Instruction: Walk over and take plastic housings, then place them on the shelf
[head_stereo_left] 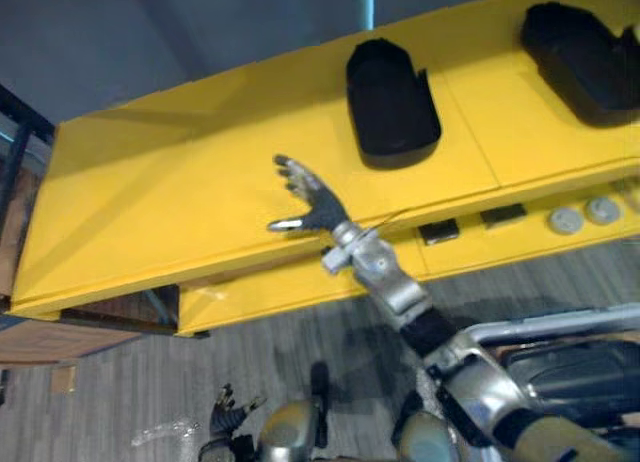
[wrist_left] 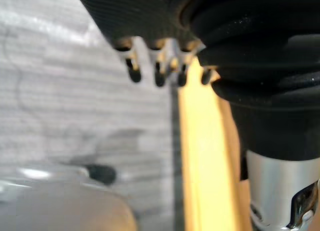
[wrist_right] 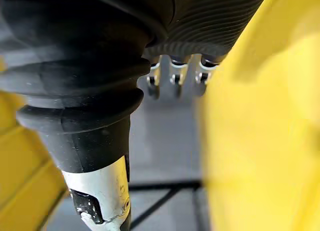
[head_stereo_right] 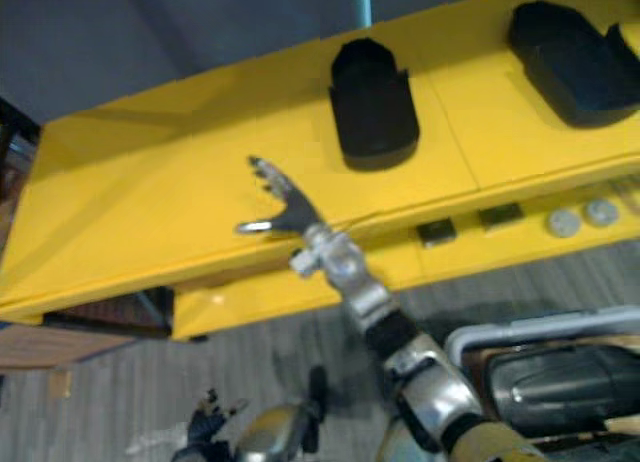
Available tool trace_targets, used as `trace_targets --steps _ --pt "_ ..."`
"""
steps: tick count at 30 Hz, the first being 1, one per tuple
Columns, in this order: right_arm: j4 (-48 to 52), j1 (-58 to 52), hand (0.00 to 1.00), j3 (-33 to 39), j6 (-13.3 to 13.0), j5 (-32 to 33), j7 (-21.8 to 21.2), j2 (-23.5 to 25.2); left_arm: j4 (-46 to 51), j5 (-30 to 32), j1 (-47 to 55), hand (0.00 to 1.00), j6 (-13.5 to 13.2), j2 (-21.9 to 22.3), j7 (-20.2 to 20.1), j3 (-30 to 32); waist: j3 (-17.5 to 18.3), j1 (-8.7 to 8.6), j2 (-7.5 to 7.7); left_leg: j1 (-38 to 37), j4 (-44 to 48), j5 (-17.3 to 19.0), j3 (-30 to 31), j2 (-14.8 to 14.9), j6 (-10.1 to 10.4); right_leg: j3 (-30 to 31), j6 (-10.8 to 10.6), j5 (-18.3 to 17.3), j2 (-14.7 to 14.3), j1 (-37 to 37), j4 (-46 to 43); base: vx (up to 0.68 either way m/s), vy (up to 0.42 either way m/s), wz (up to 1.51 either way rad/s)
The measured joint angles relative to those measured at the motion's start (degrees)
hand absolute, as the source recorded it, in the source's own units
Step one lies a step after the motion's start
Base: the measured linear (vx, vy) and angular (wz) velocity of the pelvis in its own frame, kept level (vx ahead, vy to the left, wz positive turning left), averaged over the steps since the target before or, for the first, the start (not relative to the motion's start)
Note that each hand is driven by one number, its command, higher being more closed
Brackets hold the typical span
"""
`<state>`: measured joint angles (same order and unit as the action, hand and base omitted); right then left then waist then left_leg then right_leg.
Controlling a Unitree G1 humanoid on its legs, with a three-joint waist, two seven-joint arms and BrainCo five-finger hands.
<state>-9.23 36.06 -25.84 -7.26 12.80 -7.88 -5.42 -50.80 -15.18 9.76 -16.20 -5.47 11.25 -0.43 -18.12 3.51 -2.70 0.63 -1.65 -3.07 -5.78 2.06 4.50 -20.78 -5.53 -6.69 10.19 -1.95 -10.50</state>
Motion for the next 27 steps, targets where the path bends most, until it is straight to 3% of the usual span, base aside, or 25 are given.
trace_targets --steps 1,4,6,11,15,18,22,24,27 --pt "5.5 -1.7 0.00 1.4 0.9 0.7 -0.7 -1.2 0.0 0.1 0.2 0.00 0.0 -0.7 0.1 0.5 1.0 -0.19 1.76 -0.7 -0.1 0.6 -0.6 0.1 0.0 0.2 -0.1 0.7 -0.5 -1.4 2.0 0.12 0.020 -0.12" --pt "17.9 -9.7 0.00 8.5 1.7 4.8 -0.9 -3.5 0.1 0.5 0.4 0.00 0.0 -1.0 1.7 3.1 4.6 -1.34 4.88 -2.0 -1.3 1.1 -1.9 0.3 -0.1 0.9 -0.2 2.6 -1.3 -2.9 5.6 0.09 0.012 -0.20" --pt "22.7 -15.0 0.00 14.1 2.2 6.5 -0.9 -6.0 0.1 0.6 0.5 0.00 0.0 -0.6 2.1 3.8 6.2 -1.48 5.39 -3.7 -2.9 1.1 -3.8 0.3 -0.1 2.5 -0.4 3.3 -1.4 -3.4 6.5 0.05 0.031 -0.42" --pt "27.2 -28.6 0.00 29.4 0.8 10.0 -2.2 -10.0 0.1 2.4 1.2 0.00 -0.1 -0.2 3.6 5.0 9.4 -4.74 4.23 -6.1 -3.3 2.4 -7.6 0.5 -0.5 7.1 -0.5 5.2 -1.9 -4.1 8.3 0.02 0.039 -0.42" --pt "27.0 -37.1 0.00 36.0 -1.1 9.7 0.2 -9.7 -0.1 4.1 1.5 0.00 -0.5 0.0 4.0 6.5 12.1 -6.30 3.96 -6.8 -3.4 2.9 -9.8 1.1 -0.5 9.9 -0.5 5.2 -2.6 -3.8 9.1 -0.01 -0.015 -0.39" --pt "25.2 -42.5 0.00 38.5 -3.0 8.3 4.4 -6.9 -1.2 4.8 1.4 0.00 -0.5 0.8 4.9 6.4 13.0 -7.76 3.63 -6.8 -3.4 2.8 -11.6 2.0 0.0 11.6 0.0 5.6 -3.6 -2.8 9.3 -0.04 -0.047 -0.31" --pt "18.0 -50.1 0.00 40.5 -4.0 7.4 14.7 -0.9 -4.0 10.9 1.5 0.00 1.9 1.6 6.5 6.3 13.3 -9.55 3.52 -6.7 -3.5 2.5 -14.1 2.8 0.6 13.6 0.3 5.6 -4.7 -1.3 9.3 -0.06 -0.048 -0.27" --pt "16.2 -53.5 0.00 41.3 -4.4 8.9 17.3 1.7 -4.9 11.9 2.1 0.00 3.4 1.4 6.5 6.5 13.3 -10.68 3.45 -6.7 -3.4 2.6 -15.7 3.2 0.8 15.2 0.4 5.8 -5.1 -0.5 9.3 -0.02 -0.010 -0.40" --pt "15.9 -59.2 0.00 43.0 -7.7 9.9 17.7 4.5 -6.6 13.2 3.3 0.00 5.6 0.6 5.6 7.1 12.8 -12.35 3.56 -8.0 -3.4 3.0 -19.5 3.6 1.0 18.6 0.6 6.5 -5.8 0.2 9.4 0.01 0.005 -0.62"
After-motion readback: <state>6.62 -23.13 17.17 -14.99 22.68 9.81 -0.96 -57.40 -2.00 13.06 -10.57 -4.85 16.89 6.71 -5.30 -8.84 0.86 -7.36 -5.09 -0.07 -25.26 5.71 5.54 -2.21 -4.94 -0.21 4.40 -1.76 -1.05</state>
